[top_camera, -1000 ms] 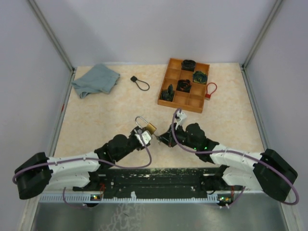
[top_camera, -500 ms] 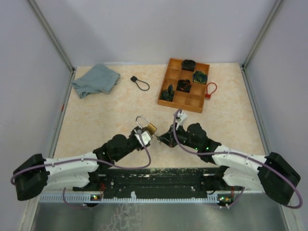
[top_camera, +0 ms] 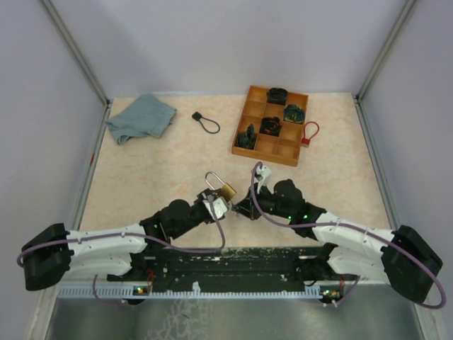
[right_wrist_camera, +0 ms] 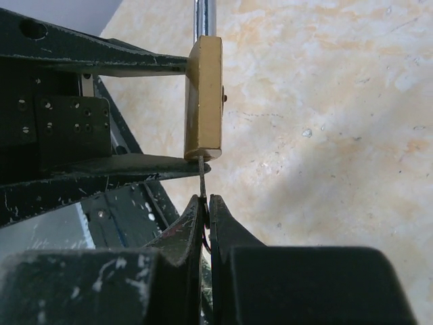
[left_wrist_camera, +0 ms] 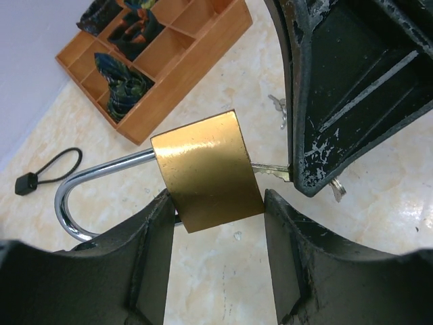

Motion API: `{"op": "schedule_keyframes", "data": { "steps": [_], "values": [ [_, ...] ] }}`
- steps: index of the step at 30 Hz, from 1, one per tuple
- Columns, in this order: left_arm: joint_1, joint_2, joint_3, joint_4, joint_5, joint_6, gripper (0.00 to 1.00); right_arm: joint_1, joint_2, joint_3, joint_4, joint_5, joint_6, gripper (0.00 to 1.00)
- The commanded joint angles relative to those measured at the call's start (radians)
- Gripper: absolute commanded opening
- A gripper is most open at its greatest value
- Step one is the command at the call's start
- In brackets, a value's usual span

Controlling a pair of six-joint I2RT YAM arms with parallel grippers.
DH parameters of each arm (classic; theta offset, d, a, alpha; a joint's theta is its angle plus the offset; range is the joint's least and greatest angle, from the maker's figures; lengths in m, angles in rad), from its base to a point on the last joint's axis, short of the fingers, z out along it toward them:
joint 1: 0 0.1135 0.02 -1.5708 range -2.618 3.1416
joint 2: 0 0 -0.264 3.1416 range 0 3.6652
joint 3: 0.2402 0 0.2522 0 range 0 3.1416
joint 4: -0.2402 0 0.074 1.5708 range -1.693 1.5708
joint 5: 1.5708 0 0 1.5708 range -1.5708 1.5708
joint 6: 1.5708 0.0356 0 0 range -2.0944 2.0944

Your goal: Unlock with the key

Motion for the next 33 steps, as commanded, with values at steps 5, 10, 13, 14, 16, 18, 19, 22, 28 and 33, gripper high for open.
{"op": "schedule_keyframes", "data": {
  "steps": [5, 10, 13, 14, 16, 18, 19, 22, 28, 33],
  "values": [
    [-0.054, -0.070, 0.029, -0.024, 0.164, 0.013, 0.00, -0.118, -0.150, 0.098, 0.099, 0.011, -0.063, 0.00],
    [-0.055, -0.060, 0.044, -0.052, 0.144, 0.027, 0.00, -0.118, -0.135, 0.125, 0.084, -0.040, -0.038, 0.00],
    [-0.055, -0.064, 0.050, -0.047, 0.056, -0.004, 0.00, -0.119, -0.145, 0.144, 0.037, -0.016, -0.043, 0.00],
    [-0.055, -0.062, 0.053, -0.044, 0.003, -0.030, 0.00, -0.119, -0.148, 0.148, 0.023, -0.010, -0.047, 0.00],
    [-0.052, -0.052, 0.063, -0.050, -0.105, -0.070, 0.00, -0.119, -0.152, 0.162, -0.006, -0.007, -0.054, 0.00],
    [-0.053, -0.034, 0.078, -0.064, -0.166, -0.089, 0.00, -0.118, -0.149, 0.176, -0.034, -0.011, -0.064, 0.00],
    [-0.052, -0.025, 0.084, -0.069, -0.189, -0.099, 0.00, -0.118, -0.143, 0.186, -0.051, -0.017, -0.072, 0.00],
    [-0.053, -0.013, 0.080, -0.033, -0.227, -0.111, 0.00, -0.118, -0.112, 0.215, -0.099, -0.048, -0.086, 0.00],
    [-0.025, -0.025, 0.137, -0.113, -0.243, -0.170, 0.00, -0.118, -0.089, 0.235, -0.161, -0.071, -0.171, 0.00],
    [0.067, -0.066, 0.212, -0.346, -0.113, -0.340, 0.00, -0.118, -0.098, 0.230, -0.210, -0.037, -0.271, 0.00]
  ]
}}
